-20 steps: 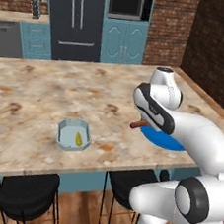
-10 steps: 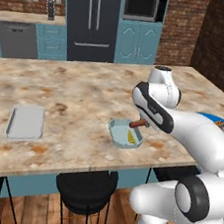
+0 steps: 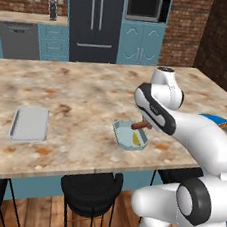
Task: Place one cooked food and one vegetable from the large plate to each tupperware container.
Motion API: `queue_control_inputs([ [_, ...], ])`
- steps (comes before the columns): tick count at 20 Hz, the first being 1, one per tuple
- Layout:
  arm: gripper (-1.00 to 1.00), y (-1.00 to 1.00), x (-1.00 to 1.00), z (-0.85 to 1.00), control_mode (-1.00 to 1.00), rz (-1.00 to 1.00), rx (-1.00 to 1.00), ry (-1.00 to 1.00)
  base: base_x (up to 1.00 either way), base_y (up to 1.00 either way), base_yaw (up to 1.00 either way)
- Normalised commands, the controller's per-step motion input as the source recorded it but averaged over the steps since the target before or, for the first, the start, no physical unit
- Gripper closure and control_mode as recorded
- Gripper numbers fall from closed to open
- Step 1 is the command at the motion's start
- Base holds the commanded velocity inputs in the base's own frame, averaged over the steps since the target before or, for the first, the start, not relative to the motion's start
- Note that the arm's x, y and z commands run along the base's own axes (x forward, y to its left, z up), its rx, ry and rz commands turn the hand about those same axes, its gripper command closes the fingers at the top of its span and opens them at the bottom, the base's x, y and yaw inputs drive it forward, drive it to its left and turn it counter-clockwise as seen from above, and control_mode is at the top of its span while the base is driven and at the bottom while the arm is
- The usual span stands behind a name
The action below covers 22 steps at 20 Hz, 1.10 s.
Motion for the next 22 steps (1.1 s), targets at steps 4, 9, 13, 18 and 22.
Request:
queue_control_inputs([
  [4, 1.0, 0.11, 0.51, -0.01, -1.0, -0.26, 0.0, 0.05, 0.0, 0.0, 0.0],
  [9, 1.0, 0.31, 0.51, -0.05, -1.0, -0.57, 0.05, -0.01, 0.0, 0.0, 0.0],
  [13, 1.0, 0.14, 0.25, -0.39, -1.0, -0.77, 0.03, -0.04, 0.0, 0.0, 0.0],
  [18, 1.0, 0.01, 0.05, -0.34, -1.0, -0.89, 0.08, 0.0, 0.0, 0.0, 0.0],
  [22, 1.0, 0.0, 0.0, -0.14, -1.0, -0.91, 0.06, 0.0, 0.0, 0.0, 0.0],
])
